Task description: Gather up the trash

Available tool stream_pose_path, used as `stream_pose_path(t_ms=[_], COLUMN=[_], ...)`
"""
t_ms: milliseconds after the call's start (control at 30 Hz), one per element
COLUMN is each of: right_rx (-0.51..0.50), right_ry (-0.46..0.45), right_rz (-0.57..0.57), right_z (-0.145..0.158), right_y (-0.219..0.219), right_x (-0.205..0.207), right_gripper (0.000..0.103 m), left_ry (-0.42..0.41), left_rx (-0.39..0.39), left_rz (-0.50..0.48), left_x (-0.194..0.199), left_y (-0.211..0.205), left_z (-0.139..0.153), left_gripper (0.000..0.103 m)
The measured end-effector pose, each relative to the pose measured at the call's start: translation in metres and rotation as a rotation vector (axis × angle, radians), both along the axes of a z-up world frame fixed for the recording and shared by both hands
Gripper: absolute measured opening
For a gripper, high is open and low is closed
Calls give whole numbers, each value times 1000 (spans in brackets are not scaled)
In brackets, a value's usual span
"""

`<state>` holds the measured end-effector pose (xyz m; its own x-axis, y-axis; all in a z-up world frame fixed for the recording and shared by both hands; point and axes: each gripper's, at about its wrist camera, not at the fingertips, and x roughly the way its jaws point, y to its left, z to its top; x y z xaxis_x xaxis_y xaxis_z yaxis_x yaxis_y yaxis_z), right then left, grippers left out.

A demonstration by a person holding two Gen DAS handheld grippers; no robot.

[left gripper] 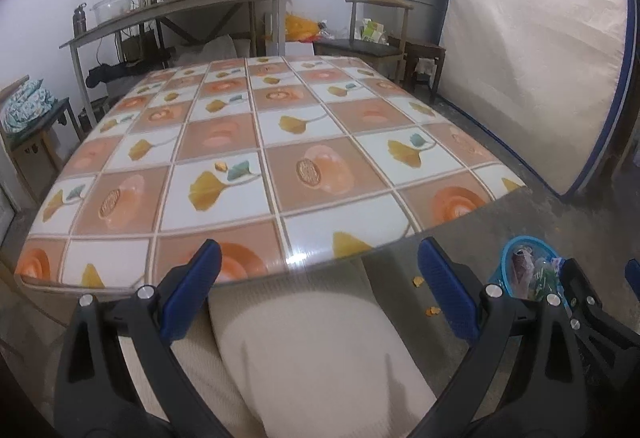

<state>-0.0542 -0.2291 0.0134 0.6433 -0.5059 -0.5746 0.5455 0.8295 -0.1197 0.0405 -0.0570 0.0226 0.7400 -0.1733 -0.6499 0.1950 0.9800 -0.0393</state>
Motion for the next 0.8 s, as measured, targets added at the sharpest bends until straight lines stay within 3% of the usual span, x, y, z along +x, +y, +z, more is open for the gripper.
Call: stream_pose_path(t_ms=[800], right_rx=[28], right_ry=[57], right_rz=[-75], right_z=[-9], right_y=[-21], right_x=[-19], right_gripper=[97], left_ry=[82], left_rx=[17], left_rz=[-86], left_x=[-12], left_y=[-22], left_z=[-15], left_gripper=[95])
